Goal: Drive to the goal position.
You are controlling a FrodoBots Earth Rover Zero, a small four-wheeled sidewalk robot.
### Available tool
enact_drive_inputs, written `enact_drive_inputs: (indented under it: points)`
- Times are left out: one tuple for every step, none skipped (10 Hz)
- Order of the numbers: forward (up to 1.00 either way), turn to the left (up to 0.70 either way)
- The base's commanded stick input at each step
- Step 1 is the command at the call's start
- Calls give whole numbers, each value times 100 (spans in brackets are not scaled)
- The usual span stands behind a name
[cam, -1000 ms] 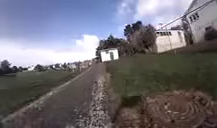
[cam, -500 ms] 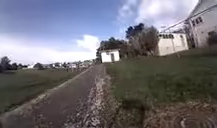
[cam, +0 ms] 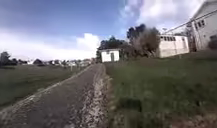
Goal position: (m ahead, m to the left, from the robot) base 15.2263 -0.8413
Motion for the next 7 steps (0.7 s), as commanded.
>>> enact_drive_inputs:
  points:
    - [70, 0]
    - [70, 0]
    - [70, 0]
    - [70, 0]
    - [70, 0]
    - [70, 0]
    - [70, -14]
